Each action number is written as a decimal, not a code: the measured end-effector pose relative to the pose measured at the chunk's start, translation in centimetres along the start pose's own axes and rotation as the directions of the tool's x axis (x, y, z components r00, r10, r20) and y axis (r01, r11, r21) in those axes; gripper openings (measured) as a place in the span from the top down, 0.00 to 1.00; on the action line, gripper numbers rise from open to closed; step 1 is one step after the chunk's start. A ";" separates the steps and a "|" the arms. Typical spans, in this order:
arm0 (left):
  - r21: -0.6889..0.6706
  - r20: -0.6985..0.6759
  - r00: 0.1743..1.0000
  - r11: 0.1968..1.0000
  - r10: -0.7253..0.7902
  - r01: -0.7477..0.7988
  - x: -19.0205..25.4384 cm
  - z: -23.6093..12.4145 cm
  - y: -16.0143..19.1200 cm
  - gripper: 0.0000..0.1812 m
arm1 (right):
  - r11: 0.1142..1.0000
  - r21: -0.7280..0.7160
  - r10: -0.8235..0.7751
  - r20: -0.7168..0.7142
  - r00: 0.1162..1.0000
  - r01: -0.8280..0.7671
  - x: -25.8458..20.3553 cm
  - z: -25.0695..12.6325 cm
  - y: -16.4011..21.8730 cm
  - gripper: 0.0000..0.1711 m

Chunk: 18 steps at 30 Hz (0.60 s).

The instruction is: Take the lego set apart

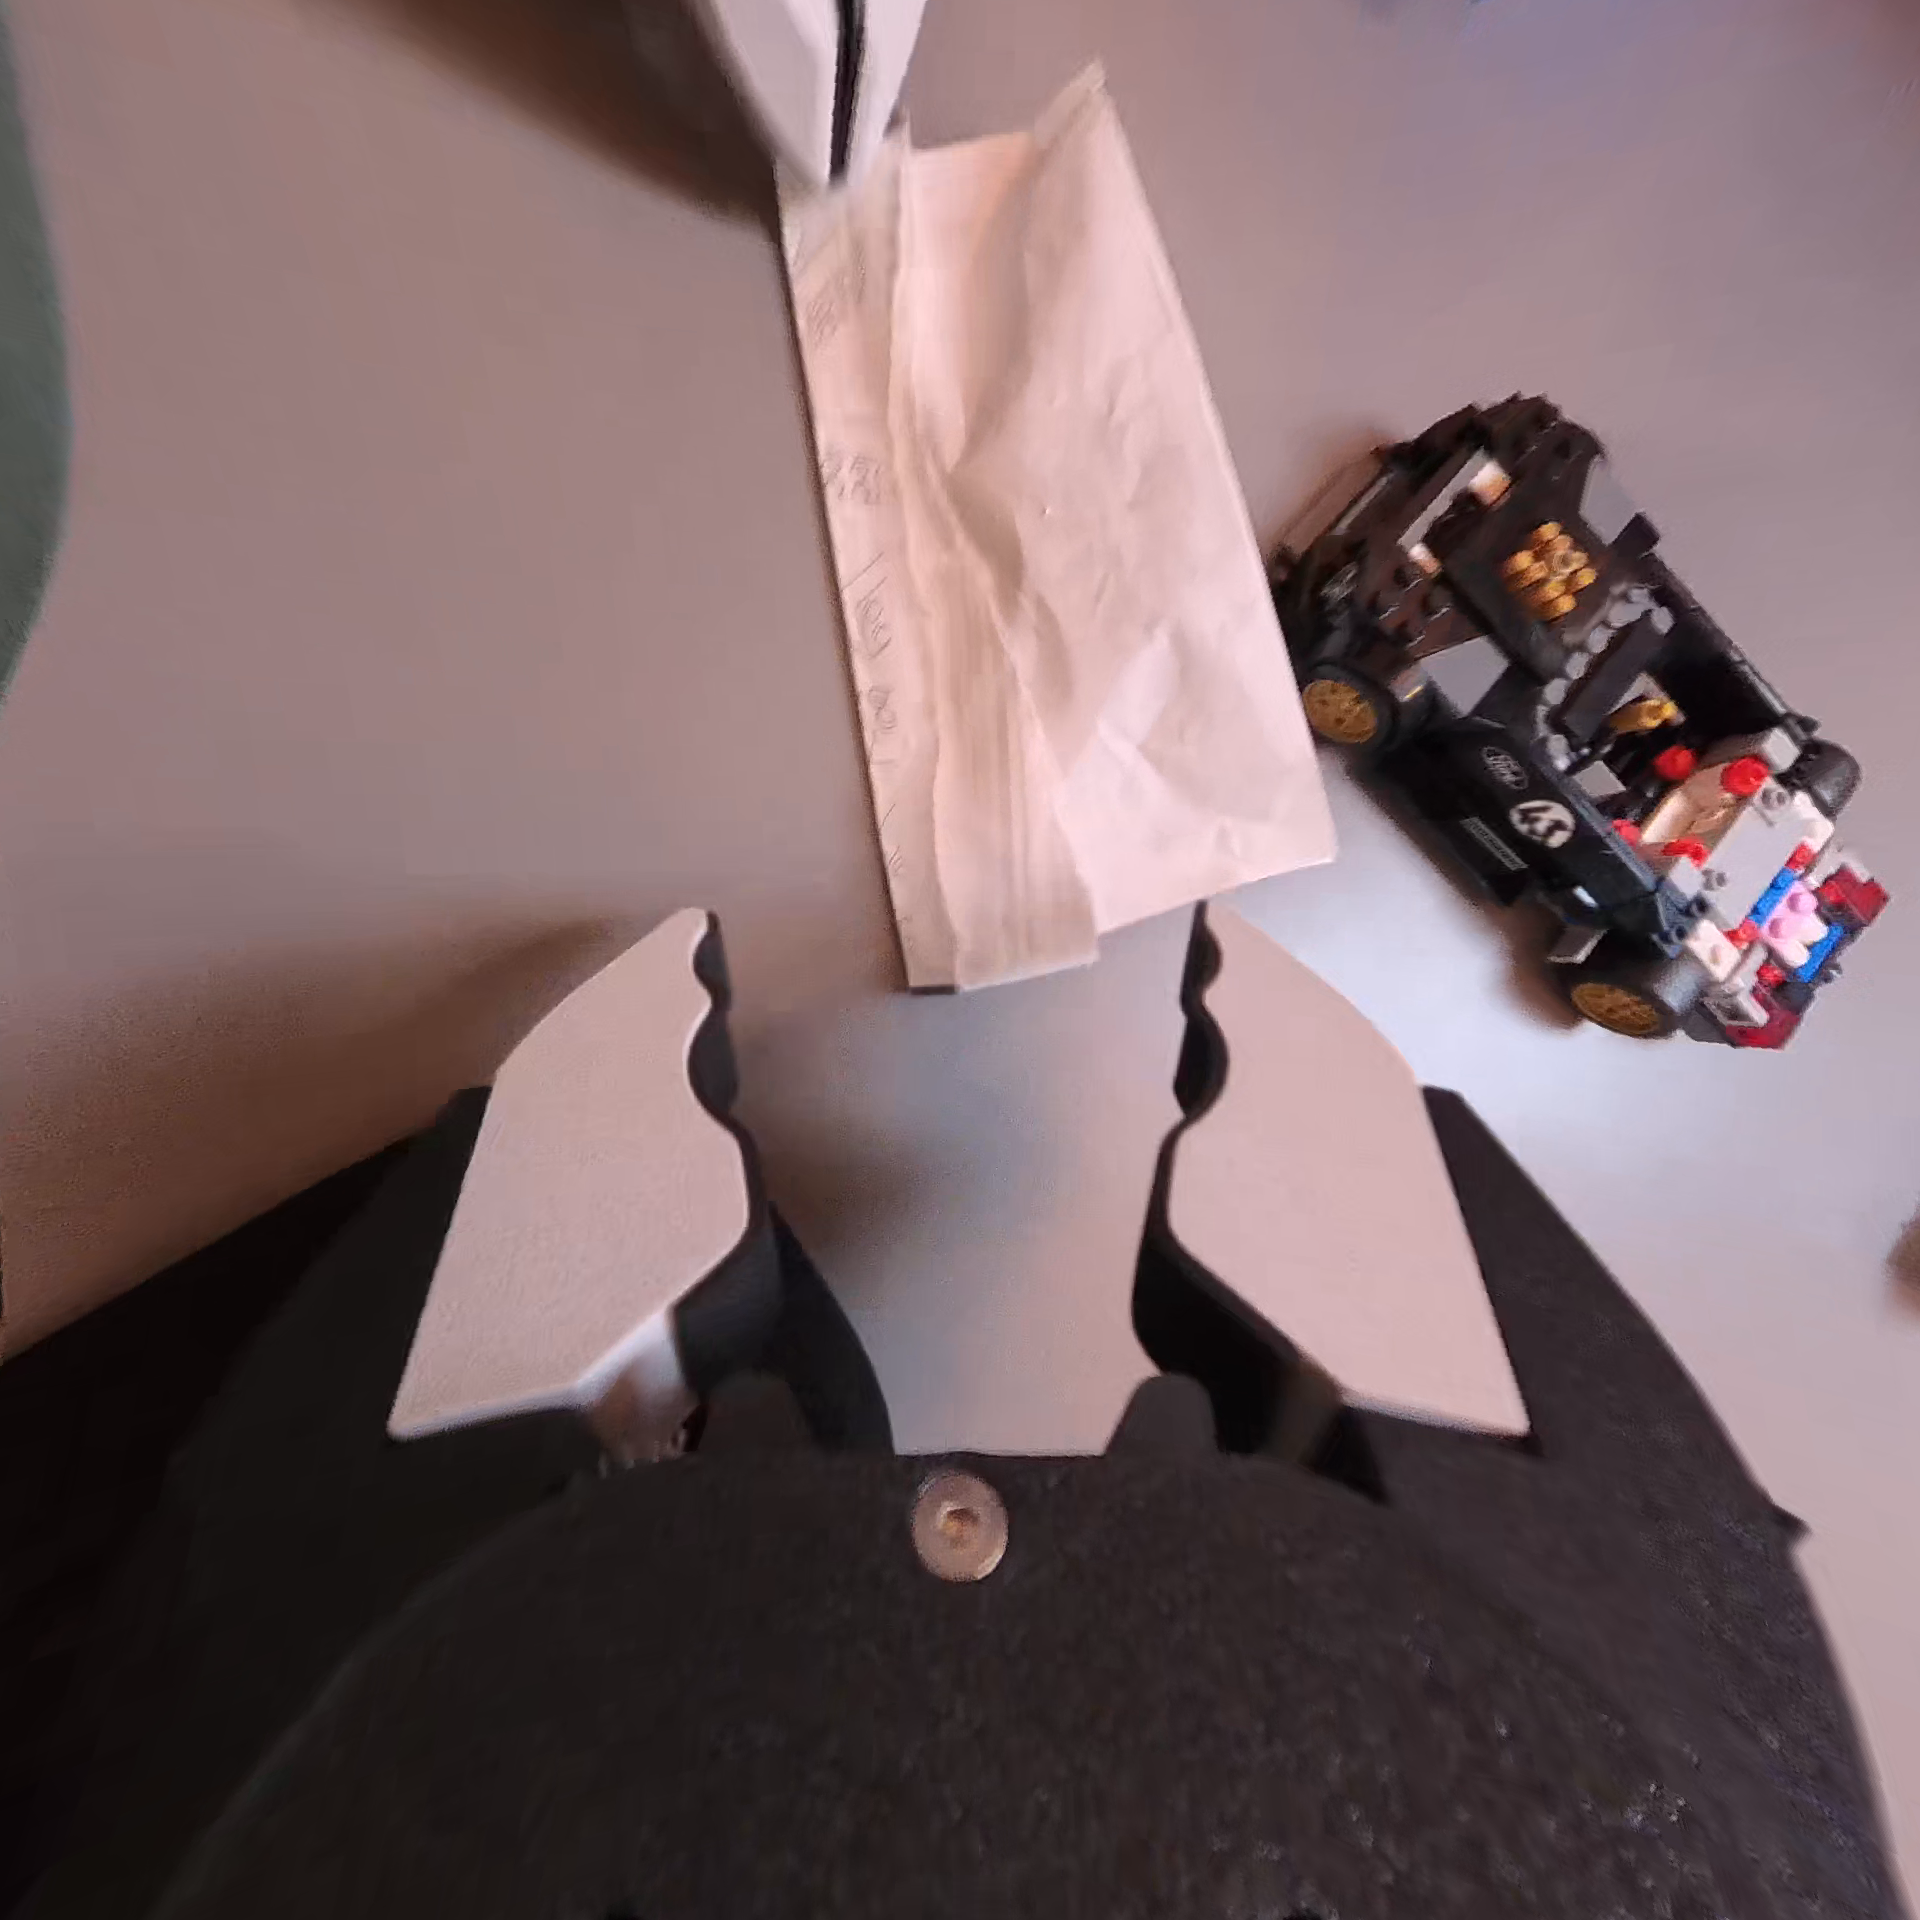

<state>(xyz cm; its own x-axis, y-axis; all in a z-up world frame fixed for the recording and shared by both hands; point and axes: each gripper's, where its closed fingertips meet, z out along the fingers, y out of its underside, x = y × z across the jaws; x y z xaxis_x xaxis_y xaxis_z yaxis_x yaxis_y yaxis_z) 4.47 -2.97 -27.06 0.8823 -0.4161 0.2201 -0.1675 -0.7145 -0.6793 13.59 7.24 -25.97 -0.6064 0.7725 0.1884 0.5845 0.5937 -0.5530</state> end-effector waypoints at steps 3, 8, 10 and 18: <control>0.103 -0.017 1.000 0.995 0.007 -0.005 0.3 -1.4 -0.9 1.00 | 0.985 -0.053 -0.169 -0.141 0.976 0.163 0.3 0.1 0.5 0.64; 0.270 -0.046 0.998 0.963 0.041 -0.027 1.4 -2.9 -2.9 0.50 | 0.973 -0.035 -0.230 -0.201 0.952 0.228 -0.3 0.6 0.4 0.68; 0.263 -0.025 0.998 0.964 0.054 -0.046 1.4 -2.7 -2.6 0.46 | 0.969 -0.033 -0.246 -0.217 0.945 0.245 -0.3 0.7 0.0 0.68; 0.232 0.084 0.983 0.957 0.161 -0.177 1.5 -2.4 -1.8 0.63 | 0.959 -0.067 -0.282 -0.210 0.936 0.274 0.5 2.2 -0.3 0.81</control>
<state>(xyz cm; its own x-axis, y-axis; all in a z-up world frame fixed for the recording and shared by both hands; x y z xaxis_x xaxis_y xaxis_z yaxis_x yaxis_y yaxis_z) 5.06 -3.61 -23.85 0.8774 -0.4773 0.0481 -0.2143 -0.4797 -0.8509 11.94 6.93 -27.56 -0.6190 0.6031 0.5030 0.4311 0.7963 -0.4243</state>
